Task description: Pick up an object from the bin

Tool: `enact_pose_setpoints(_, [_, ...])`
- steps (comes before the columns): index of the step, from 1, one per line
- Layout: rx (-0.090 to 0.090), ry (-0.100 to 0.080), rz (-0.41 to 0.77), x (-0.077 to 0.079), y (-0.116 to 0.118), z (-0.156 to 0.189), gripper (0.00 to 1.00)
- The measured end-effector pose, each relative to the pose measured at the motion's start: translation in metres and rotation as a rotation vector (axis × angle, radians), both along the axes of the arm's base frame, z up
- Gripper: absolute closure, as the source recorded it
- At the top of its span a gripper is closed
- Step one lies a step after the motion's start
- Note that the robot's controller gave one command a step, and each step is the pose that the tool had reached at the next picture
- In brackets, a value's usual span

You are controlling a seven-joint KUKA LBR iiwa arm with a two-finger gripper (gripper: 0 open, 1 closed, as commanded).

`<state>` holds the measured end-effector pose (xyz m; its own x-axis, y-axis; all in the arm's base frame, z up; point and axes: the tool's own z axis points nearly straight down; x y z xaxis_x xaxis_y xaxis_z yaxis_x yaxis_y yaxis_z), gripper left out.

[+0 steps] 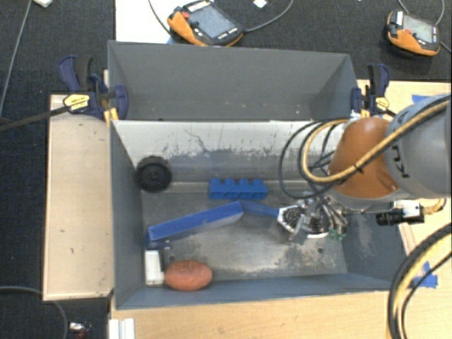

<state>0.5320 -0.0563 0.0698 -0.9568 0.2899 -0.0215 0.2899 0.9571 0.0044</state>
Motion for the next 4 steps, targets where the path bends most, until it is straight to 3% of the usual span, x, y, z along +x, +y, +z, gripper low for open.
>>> enact_pose_setpoints(1, [0.000, 0.000, 0.001, 0.000, 0.000, 0.000, 1.00])
enact_pose_setpoints(2, [0.002, 0.013, 0.003, -0.003, 0.000, 0.030, 1.00])
enact_pose_setpoints(4, [0.001, 0.002, 0.007, -0.001, 0.000, 0.091, 1.00])
